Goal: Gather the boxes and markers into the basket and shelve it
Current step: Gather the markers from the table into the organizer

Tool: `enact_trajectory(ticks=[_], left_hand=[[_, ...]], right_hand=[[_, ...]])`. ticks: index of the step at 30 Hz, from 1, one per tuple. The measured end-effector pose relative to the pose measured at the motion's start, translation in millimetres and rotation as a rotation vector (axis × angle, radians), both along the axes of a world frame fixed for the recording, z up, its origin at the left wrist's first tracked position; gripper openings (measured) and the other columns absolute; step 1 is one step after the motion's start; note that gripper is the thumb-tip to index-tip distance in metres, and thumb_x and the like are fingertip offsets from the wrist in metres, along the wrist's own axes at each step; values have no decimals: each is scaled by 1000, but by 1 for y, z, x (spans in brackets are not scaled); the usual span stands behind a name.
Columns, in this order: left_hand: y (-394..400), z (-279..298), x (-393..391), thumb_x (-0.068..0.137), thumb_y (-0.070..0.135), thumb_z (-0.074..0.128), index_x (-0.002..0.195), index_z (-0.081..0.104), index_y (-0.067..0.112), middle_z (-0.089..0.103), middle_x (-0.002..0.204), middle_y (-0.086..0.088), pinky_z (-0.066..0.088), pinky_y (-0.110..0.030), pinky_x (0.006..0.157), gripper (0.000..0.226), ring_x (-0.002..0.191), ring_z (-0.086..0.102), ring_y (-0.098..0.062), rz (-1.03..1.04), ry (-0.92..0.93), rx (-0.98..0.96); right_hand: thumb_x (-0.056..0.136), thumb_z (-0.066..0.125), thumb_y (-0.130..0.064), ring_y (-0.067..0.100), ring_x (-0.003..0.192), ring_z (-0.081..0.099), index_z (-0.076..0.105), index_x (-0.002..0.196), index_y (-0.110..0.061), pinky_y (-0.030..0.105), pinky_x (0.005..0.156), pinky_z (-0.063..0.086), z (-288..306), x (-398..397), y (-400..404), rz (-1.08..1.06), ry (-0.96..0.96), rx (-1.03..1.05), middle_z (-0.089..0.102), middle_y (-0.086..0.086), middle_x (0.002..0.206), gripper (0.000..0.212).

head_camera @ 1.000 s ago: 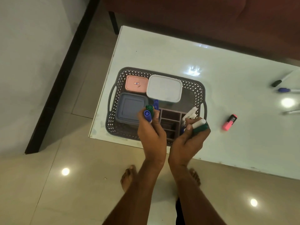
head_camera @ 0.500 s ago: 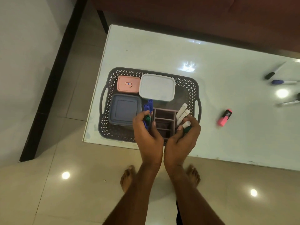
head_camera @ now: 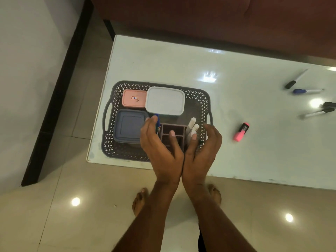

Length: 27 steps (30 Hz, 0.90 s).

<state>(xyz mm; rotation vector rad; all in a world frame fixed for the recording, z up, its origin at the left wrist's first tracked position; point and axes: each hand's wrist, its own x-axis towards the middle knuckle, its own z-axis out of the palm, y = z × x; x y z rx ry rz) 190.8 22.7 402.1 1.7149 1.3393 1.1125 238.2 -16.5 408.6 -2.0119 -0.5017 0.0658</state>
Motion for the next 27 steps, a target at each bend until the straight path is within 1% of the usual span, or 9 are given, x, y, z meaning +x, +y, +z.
enact_trajectory(ticks=[3,7,9,10,11,12,15,20,27], left_hand=[[-6,10,20,98,14,61,148,40,3,45,151,-16,44,-53,112,56,146,39,-29,-42,57,50],[-19,20,58,99,24,60,148,42,5,47,151,-14,42,-53,112,55,145,41,-28,-134,139,130],[-26,22,81,99,26,61,148,40,8,45,151,-12,44,-55,110,56,144,42,-29,-171,146,140],[-31,24,93,99,26,62,148,40,9,45,151,-12,45,-55,109,56,143,42,-29,-180,164,154],[-36,25,107,99,26,62,148,41,8,47,151,-13,45,-55,109,56,143,43,-29,-191,192,171],[-43,26,121,99,25,63,148,42,8,48,151,-13,44,-54,111,56,143,43,-29,-207,219,180],[-61,26,169,99,23,63,146,46,6,51,150,-12,41,-52,114,52,143,44,-27,-256,239,182],[-102,10,260,101,28,59,144,51,6,54,148,-11,37,-49,119,49,141,48,-28,-344,269,229],[-157,-12,373,101,19,57,145,47,5,52,147,-12,32,-44,122,48,140,46,-28,-483,319,235]], right_hand=[[104,55,-11,18,135,47,51,139,-1,10,111,33,4,23,-12,57,-31,-45,51,15,141,36],[104,52,-18,23,140,43,51,141,-1,17,120,26,12,67,-34,55,-117,-110,52,15,144,40],[104,55,-16,22,140,44,51,141,-3,30,121,33,11,93,-48,31,-159,-130,52,12,145,39],[104,55,-15,21,140,45,51,141,-5,38,119,38,11,107,-56,13,-167,-136,52,11,145,39],[104,55,-14,21,139,46,51,141,-6,43,115,42,9,122,-65,-7,-171,-139,52,9,144,38],[104,56,-14,21,138,48,52,140,-6,43,113,44,8,138,-75,-27,-178,-143,52,9,144,37],[104,56,-15,20,136,49,54,139,-7,39,113,44,6,184,-104,-72,-199,-168,54,8,142,36],[104,56,-17,18,134,50,54,138,-10,35,113,45,-4,264,-155,-146,-188,-234,54,6,141,35],[104,55,-16,19,132,51,55,137,-9,30,113,43,-27,371,-216,-193,-204,-313,56,8,139,33]])
